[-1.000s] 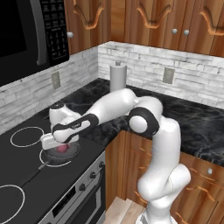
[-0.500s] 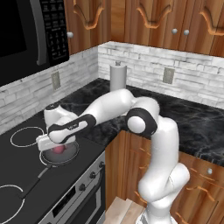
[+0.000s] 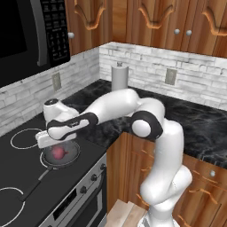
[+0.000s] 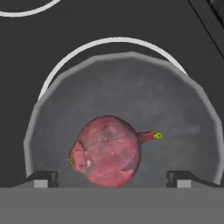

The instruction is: Place the pan on the front right burner on the stove. Then place the tomato and the onion in the pan and turn on the front right burner.

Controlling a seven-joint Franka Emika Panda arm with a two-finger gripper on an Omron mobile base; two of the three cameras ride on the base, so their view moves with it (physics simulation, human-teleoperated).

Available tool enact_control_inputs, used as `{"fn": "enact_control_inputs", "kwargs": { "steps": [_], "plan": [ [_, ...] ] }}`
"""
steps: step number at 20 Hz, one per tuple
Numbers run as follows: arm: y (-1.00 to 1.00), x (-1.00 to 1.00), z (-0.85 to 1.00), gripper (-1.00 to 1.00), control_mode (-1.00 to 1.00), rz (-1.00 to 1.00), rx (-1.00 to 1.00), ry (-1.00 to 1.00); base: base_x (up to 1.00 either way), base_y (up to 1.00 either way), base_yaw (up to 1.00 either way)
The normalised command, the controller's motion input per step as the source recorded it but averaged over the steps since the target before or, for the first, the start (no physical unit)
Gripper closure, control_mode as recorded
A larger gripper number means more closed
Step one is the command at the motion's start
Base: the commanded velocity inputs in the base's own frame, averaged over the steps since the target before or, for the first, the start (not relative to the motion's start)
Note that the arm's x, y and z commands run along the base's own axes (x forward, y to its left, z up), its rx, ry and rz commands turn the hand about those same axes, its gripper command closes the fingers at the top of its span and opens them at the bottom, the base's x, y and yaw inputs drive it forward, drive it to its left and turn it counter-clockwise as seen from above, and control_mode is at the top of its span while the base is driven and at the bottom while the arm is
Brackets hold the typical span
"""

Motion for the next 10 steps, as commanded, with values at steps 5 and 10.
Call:
{"fn": "enact_control_inputs", "kwargs": {
  "steps": [5, 10],
  "plan": [
    [-0.54, -0.02, 0.48, -1.0, -1.0, 0.0, 0.0, -0.01, 0.0, 0.0, 0.0],
    [-0.84, -0.09, 0.25, -1.0, -1.0, 0.0, 0.0, -0.01, 0.0, 0.0, 0.0]
  ]
}}
